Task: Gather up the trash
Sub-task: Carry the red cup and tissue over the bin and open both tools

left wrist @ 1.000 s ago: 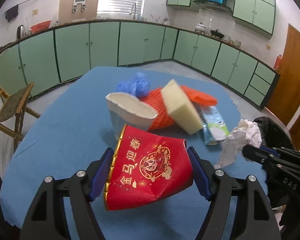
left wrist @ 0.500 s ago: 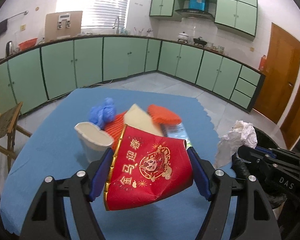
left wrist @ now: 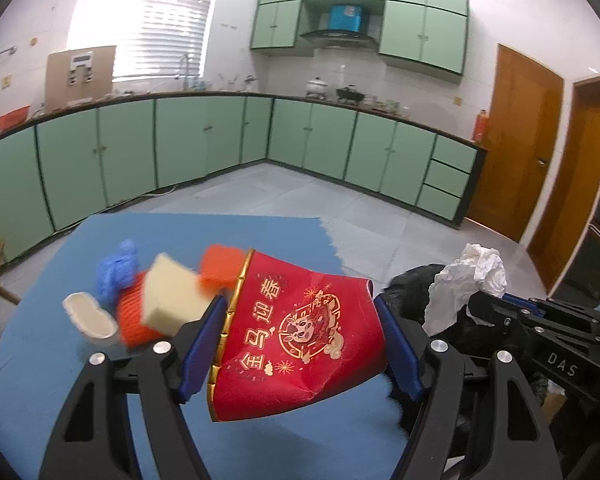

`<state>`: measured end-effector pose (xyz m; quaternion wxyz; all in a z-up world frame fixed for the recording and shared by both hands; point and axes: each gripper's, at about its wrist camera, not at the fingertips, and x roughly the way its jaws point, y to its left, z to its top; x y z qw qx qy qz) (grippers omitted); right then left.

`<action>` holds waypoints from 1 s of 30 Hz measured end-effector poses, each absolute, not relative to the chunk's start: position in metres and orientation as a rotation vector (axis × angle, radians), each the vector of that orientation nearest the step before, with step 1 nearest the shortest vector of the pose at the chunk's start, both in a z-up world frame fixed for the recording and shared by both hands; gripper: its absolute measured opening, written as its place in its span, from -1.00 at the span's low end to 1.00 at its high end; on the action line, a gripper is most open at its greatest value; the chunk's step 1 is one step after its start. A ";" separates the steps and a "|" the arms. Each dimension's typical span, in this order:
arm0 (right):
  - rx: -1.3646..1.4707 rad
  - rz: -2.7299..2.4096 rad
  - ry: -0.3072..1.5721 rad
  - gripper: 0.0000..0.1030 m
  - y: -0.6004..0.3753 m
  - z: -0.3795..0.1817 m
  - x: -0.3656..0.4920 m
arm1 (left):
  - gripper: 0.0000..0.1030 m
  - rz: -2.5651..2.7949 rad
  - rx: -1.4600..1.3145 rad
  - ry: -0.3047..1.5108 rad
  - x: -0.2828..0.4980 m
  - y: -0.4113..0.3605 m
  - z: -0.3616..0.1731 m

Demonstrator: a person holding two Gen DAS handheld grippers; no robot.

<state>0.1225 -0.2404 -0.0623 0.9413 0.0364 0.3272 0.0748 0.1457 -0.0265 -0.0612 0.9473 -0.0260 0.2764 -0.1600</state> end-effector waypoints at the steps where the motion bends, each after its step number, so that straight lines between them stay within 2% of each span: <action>1: 0.077 0.139 0.666 -0.77 -0.247 -0.062 0.121 | 0.42 -0.339 -0.051 0.561 0.146 -0.034 -0.061; 19: 0.127 -0.090 0.668 -0.77 -0.368 -0.082 0.105 | 0.42 -0.577 -0.014 0.582 0.164 -0.178 -0.074; 30: 0.167 -0.154 0.716 -0.77 -0.406 -0.112 0.112 | 0.42 -0.616 0.009 0.621 0.168 -0.217 -0.095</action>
